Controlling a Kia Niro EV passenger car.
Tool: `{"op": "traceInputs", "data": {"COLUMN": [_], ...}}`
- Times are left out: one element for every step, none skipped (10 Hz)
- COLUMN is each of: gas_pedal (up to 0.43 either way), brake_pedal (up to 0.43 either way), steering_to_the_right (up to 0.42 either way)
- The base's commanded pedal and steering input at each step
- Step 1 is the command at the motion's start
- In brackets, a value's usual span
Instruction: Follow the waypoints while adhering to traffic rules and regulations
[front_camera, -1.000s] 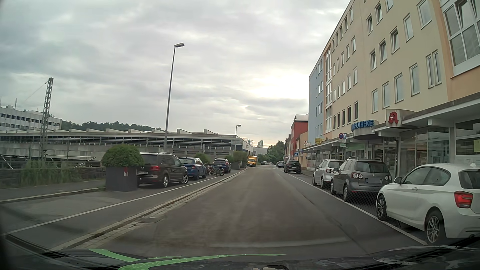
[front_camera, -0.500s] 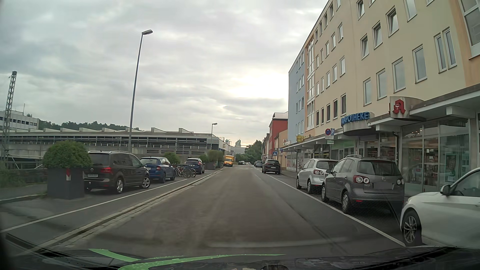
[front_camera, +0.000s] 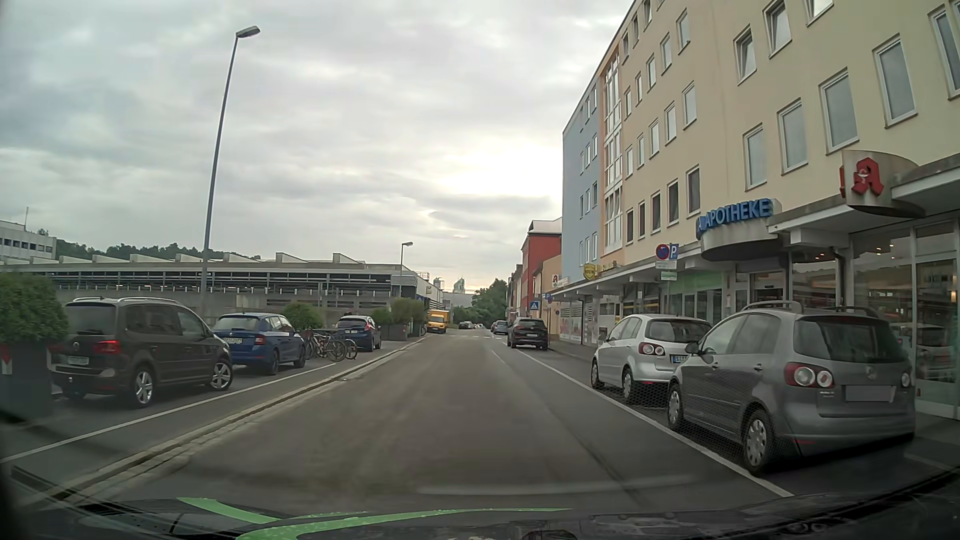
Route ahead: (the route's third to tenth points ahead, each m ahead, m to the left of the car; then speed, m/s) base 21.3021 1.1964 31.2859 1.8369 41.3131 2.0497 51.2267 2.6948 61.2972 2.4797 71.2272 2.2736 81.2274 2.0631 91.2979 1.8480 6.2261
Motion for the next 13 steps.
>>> {"op": "traceInputs", "data": {"gas_pedal": [0.169,0.157,0.138,0.138,0.138,0.138,0.138,0.13,0.079,0.067,0.067,0.067,0.067], "brake_pedal": [0.0,0.0,0.0,0.0,0.0,0.0,0.0,0.0,0.0,0.0,0.0,0.0,0.0], "steering_to_the_right": [0.003,-0.001,-0.006,-0.012,-0.016,-0.017,-0.018,-0.019,-0.019,-0.019,-0.019,-0.019,-0.018]}}
